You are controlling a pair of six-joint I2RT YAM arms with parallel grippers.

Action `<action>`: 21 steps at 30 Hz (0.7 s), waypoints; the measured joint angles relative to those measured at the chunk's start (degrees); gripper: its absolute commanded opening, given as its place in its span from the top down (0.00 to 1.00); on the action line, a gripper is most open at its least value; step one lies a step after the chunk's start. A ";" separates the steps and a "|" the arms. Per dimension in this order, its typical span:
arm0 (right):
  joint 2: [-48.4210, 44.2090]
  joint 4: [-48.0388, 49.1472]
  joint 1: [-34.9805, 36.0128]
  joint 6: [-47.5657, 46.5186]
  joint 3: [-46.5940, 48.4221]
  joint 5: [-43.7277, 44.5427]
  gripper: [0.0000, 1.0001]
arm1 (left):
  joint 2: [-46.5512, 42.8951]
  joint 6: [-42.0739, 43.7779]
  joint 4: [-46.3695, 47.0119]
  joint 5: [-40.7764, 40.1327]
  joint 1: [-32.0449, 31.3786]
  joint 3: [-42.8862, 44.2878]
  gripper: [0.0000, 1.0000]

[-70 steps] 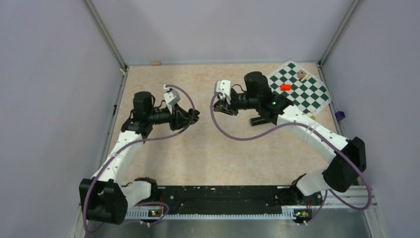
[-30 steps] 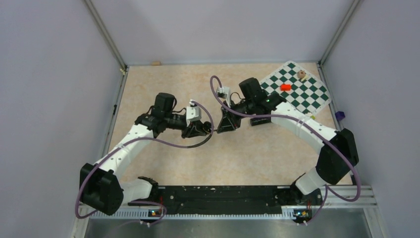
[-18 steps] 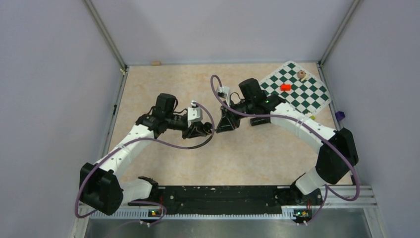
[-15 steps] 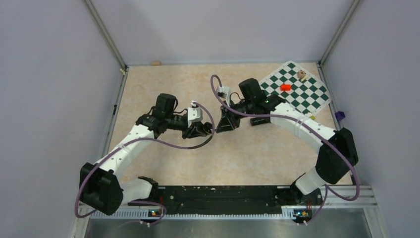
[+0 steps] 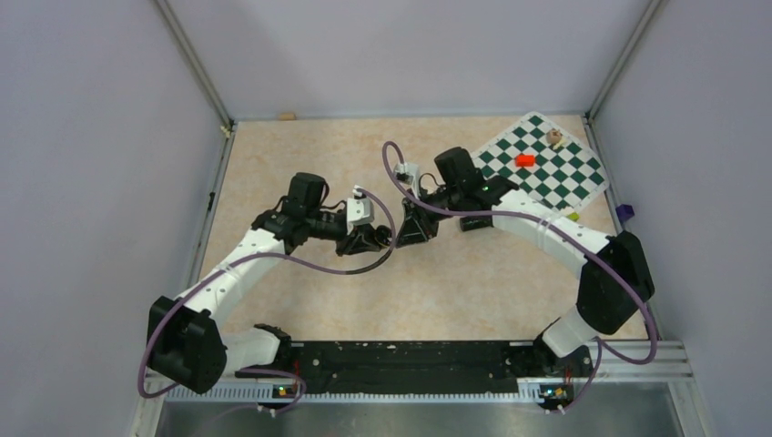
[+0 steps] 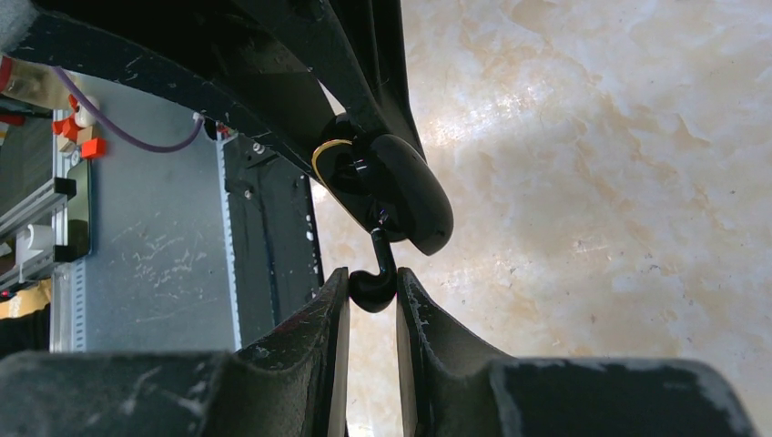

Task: Insert the wireless bluetooth earbuds into the charging case
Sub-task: Place the earbud in the charging case.

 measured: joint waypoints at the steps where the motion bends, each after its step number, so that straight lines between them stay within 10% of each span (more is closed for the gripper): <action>1: 0.24 0.09 0.09 0.00 0.00 0.02 1.00 | 0.00 0.00 0.07 -0.02 0.00 -0.02 1.00; 21: 2.60 0.72 0.55 0.46 0.00 1.64 1.00 | 0.20 -0.15 0.70 -1.36 -0.63 -0.85 1.00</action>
